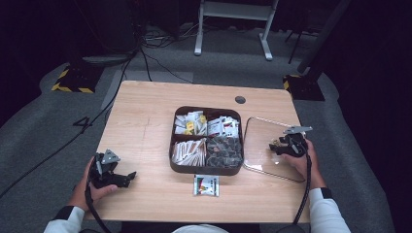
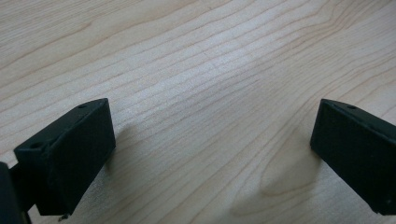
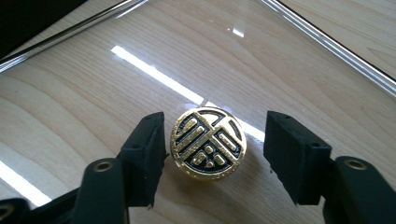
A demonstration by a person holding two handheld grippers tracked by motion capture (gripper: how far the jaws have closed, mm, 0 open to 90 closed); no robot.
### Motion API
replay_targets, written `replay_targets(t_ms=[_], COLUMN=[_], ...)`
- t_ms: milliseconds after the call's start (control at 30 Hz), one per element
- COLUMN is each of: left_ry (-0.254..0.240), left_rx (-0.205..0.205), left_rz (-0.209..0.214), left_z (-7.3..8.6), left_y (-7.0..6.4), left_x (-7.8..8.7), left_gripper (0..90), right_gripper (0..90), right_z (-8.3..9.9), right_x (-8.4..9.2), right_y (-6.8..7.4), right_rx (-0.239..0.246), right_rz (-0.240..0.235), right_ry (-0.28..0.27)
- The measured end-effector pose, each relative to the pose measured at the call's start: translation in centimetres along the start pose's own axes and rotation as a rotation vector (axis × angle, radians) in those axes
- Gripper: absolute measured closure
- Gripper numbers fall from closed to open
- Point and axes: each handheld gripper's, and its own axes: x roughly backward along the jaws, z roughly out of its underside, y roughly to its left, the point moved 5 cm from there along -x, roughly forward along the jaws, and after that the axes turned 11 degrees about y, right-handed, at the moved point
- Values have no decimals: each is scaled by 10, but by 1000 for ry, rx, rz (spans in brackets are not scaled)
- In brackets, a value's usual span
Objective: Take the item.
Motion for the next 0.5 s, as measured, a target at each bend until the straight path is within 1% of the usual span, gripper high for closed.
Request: replay_targets(t_ms=[100,167,200,367,500], left_ry=[0,0,0,-2,-1], left_rx=[0,0,0,1,1], left_rz=[0,0,0,1,1], left_z=[0,0,0,0,0], left_y=[0,0,0,0,0], left_x=[0,0,0,0,0], left_gripper=[1,2,1,1,1], right_gripper=[442,462,490,582,589], right_z=[1,1,1,2,2], right_x=[-1,-2,-3,-2,-2], right_y=[-2,-3,-3,-1,-1], right_rx=[-3,-16,-19,-3,-1], right_rz=[-2,-20,-40,-64,-67], right_ry=[-7,-19,-29,-36,-42])
